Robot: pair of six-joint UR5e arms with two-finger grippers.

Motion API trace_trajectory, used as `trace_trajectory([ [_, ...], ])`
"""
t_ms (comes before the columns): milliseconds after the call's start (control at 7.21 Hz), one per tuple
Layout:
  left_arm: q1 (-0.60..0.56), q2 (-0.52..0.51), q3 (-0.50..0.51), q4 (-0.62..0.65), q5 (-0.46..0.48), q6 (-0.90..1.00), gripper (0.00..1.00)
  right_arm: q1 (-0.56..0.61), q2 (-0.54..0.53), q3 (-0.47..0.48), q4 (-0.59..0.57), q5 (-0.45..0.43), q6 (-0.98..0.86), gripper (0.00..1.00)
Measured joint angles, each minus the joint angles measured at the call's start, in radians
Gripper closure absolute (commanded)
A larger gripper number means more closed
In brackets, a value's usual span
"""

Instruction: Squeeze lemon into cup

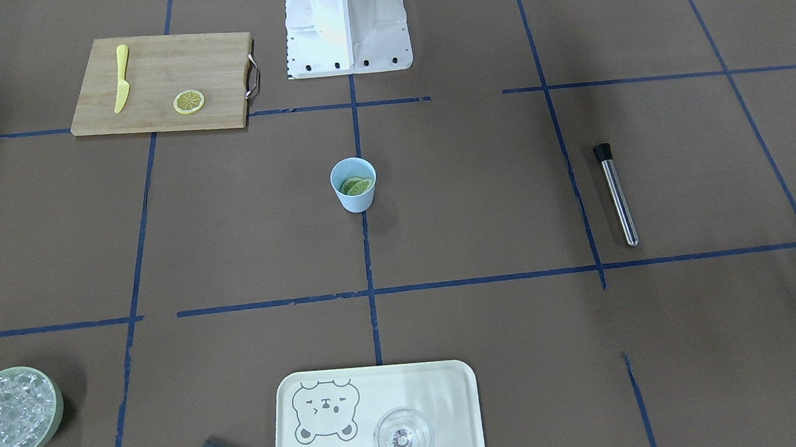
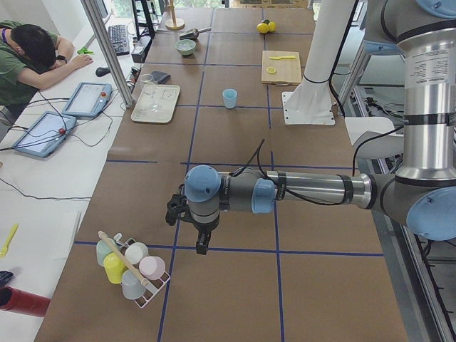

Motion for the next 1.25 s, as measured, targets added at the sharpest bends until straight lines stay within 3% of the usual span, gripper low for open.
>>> trace_trajectory([
  [1249,0.001,-0.005,-0.005,-0.001,-0.003,-0.001,0.00,-0.040,0.014,0.003,0.001,-0.007,0.041,0.00],
])
